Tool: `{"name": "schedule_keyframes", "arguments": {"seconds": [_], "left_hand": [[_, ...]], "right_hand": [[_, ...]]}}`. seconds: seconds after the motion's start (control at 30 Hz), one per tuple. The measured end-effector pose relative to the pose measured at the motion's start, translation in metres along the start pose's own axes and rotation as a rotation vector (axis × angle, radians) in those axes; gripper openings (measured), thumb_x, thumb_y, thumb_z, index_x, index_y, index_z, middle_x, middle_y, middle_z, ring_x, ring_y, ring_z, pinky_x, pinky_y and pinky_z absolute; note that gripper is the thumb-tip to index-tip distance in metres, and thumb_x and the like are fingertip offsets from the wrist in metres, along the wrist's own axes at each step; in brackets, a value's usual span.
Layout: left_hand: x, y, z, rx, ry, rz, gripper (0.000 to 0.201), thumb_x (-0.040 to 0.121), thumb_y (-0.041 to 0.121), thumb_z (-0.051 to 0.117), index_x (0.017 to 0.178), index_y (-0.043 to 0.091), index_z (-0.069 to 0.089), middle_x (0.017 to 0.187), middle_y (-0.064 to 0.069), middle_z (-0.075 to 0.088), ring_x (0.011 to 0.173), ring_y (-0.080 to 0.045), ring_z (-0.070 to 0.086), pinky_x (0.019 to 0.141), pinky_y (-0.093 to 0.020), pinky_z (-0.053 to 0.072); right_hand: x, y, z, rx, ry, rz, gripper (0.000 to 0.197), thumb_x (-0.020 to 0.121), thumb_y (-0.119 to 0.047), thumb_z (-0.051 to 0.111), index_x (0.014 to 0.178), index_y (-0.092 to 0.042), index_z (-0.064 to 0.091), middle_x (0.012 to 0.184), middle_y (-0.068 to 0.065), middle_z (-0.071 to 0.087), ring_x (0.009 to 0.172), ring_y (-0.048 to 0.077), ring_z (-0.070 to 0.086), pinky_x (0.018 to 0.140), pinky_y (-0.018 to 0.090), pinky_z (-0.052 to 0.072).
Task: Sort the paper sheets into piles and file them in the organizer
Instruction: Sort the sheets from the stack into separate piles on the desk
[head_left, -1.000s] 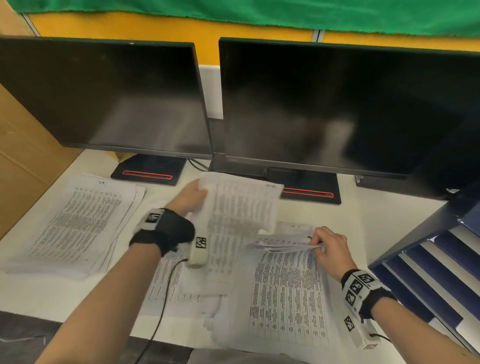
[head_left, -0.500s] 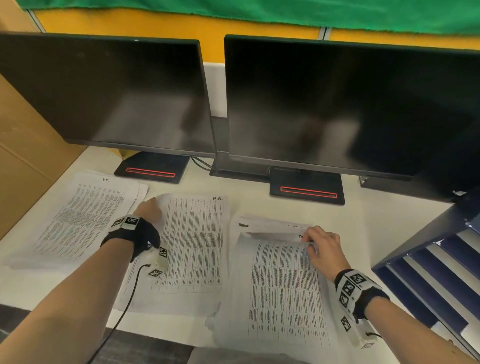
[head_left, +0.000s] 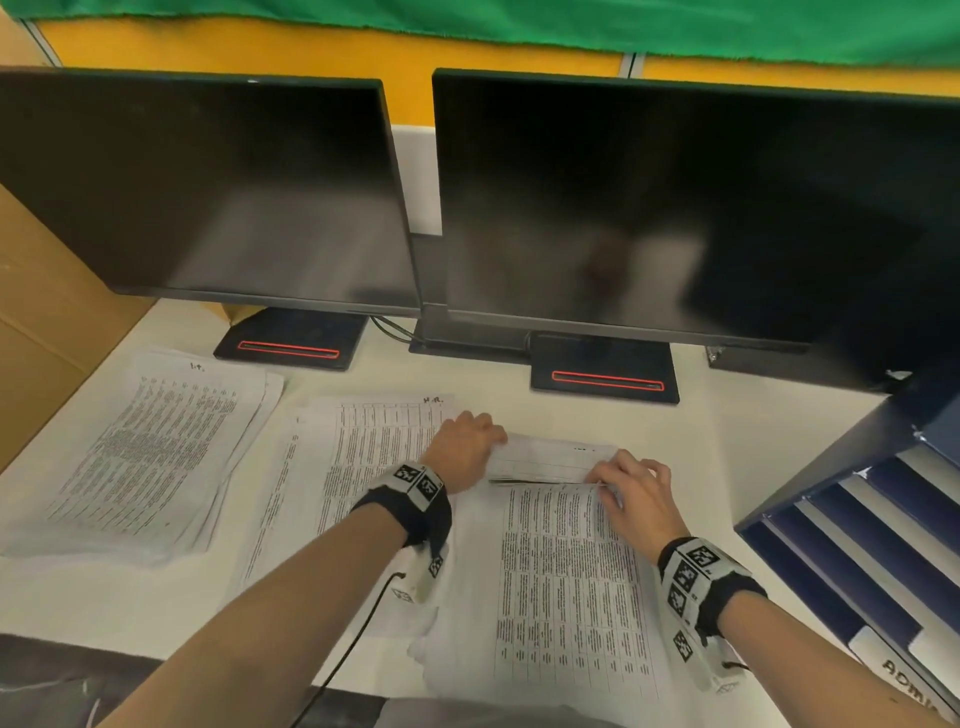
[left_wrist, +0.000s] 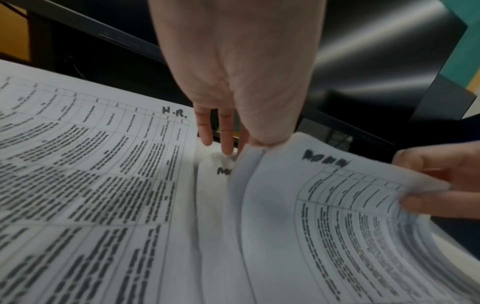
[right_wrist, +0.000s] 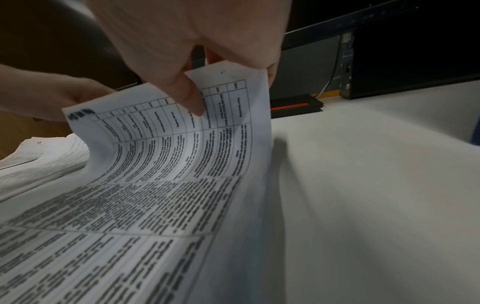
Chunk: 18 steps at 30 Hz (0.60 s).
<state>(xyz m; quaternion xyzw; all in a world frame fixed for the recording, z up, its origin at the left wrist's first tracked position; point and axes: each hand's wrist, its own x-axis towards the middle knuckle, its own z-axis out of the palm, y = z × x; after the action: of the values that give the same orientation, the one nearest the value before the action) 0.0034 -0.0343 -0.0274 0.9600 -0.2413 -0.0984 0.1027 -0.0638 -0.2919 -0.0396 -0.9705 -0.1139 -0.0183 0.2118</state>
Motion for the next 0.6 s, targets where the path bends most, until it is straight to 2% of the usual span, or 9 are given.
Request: {"name": "schedule_keyframes", "arguments": {"seconds": [0.07,0.13,0.23,0.3,0.4,0.6], "left_hand": [[0.002,0.000,0.001,0.007,-0.035,-0.017,0.032,0.089,0.014,0.047,0.120,0.017,0.053,0.115,-0.003,0.053,0.104,-0.023,0.047,0.087,-0.036,0.039],[0.002,0.001,-0.002,0.019,-0.008,0.001,0.025,0.087,0.020,0.052,0.111,0.017,0.054,0.110,-0.003,0.054,0.101,-0.022,0.048,0.084,-0.034,0.037],[-0.004,0.005,-0.006,0.044,0.055,0.078,0.014,0.088,0.026,0.052,0.095,0.015,0.059,0.096,-0.002,0.057,0.091,-0.021,0.049,0.074,-0.029,0.031],[-0.010,0.007,-0.004,-0.031,0.036,0.124,0.017,0.090,0.028,0.054,0.089,0.013,0.063,0.092,-0.003,0.058,0.088,-0.019,0.050,0.073,-0.029,0.036],[-0.018,0.004,-0.002,-0.245,-0.047,0.116,0.019,0.089,0.029,0.060,0.085,0.012,0.067,0.091,-0.001,0.058,0.084,-0.016,0.054,0.074,-0.029,0.044],[-0.017,0.004,-0.015,-0.561,-0.134,-0.029,0.021,0.084,0.032,0.068,0.087,0.012,0.071,0.098,-0.003,0.066,0.084,-0.013,0.060,0.077,-0.023,0.047]], "right_hand": [[-0.002,0.000,-0.001,-0.003,-0.002,0.008,0.023,0.083,-0.005,0.056,0.092,-0.025,0.064,0.093,-0.004,0.053,0.091,0.016,0.053,0.100,0.041,0.026],[-0.003,0.000,-0.002,0.002,0.008,0.006,0.024,0.081,-0.005,0.057,0.090,-0.026,0.064,0.096,-0.005,0.051,0.096,0.016,0.050,0.099,0.038,0.026],[-0.003,-0.002,-0.003,-0.017,0.033,0.007,0.026,0.076,-0.004,0.060,0.085,-0.028,0.063,0.112,-0.003,0.050,0.107,0.017,0.042,0.096,0.039,0.027],[-0.001,-0.004,-0.004,-0.050,0.027,0.011,0.025,0.074,-0.006,0.061,0.084,-0.029,0.062,0.122,-0.004,0.050,0.114,0.017,0.037,0.096,0.041,0.026],[0.000,-0.005,-0.003,-0.066,-0.003,0.003,0.024,0.076,-0.006,0.060,0.084,-0.029,0.062,0.110,-0.012,0.057,0.109,0.018,0.045,0.095,0.038,0.024],[-0.001,-0.003,-0.001,-0.046,-0.029,0.027,0.020,0.080,-0.006,0.058,0.084,-0.025,0.061,0.094,-0.014,0.063,0.101,0.015,0.052,0.101,0.039,0.021]]}}
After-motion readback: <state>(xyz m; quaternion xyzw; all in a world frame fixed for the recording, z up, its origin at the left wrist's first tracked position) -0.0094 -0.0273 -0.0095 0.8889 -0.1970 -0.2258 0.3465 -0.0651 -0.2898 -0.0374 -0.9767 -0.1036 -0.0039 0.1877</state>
